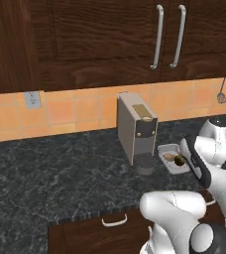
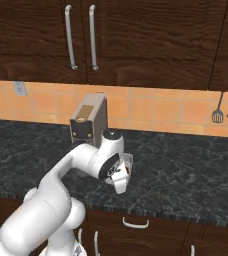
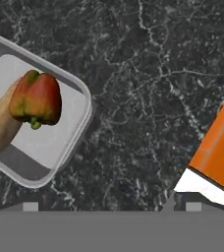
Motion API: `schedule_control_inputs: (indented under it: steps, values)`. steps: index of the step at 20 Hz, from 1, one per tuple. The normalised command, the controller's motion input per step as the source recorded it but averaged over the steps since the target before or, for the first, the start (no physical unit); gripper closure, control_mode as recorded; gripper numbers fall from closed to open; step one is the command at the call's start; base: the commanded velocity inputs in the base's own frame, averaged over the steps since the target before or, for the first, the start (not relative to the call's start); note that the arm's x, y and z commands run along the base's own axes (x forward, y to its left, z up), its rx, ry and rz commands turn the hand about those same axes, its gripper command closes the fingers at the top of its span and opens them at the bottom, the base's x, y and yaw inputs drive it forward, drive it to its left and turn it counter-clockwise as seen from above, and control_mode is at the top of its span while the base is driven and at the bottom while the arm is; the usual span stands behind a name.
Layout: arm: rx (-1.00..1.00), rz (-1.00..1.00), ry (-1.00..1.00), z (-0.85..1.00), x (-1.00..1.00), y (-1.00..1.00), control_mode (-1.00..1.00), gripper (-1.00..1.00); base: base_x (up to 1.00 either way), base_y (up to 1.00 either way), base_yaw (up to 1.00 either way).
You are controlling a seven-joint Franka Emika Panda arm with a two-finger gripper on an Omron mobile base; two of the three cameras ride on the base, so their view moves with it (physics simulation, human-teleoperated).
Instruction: Take the meat container that has the chicken drumstick and place it on the second highest rack of the freezer. Then take the vegetable container that has the sweet potato and bell pepper and place it on the highest rack of the freezer.
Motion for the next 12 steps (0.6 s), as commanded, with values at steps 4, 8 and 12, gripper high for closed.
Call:
schedule_control_inputs:
  steps: [4,8,12]
  values:
    - [0.0,-0.05,0.01,-0.32,0.41,0.0,-1.0,-1.0,0.0,0.0,0.0]
    - [0.0,-0.06,0.01,-0.38,0.34,0.0,-1.0,-1.0,0.0,0.0,0.0]
    - [0.0,-0.03,0.02,-0.34,0.24,0.0,-1.0,-1.0,0.0,0.0,0.0]
